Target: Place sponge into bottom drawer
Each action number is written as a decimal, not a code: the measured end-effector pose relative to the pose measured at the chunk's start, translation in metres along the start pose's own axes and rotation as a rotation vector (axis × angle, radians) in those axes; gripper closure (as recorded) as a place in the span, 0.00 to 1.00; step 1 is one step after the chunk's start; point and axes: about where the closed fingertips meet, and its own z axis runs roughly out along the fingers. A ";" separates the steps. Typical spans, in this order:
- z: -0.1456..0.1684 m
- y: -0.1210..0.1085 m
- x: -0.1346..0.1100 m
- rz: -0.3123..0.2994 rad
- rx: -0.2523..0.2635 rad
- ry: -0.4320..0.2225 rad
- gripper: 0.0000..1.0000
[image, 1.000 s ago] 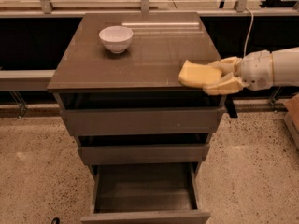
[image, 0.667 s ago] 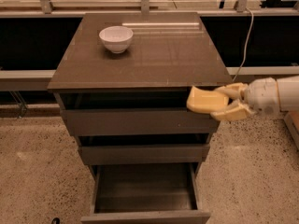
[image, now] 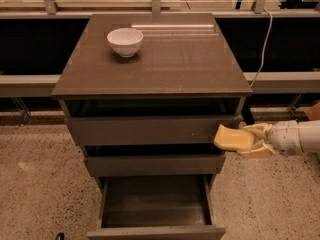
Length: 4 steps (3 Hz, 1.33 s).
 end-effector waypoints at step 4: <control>0.134 0.085 0.079 -0.160 -0.192 -0.129 1.00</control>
Offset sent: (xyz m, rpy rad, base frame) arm -0.0044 0.0523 -0.0599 0.0399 0.1127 0.1983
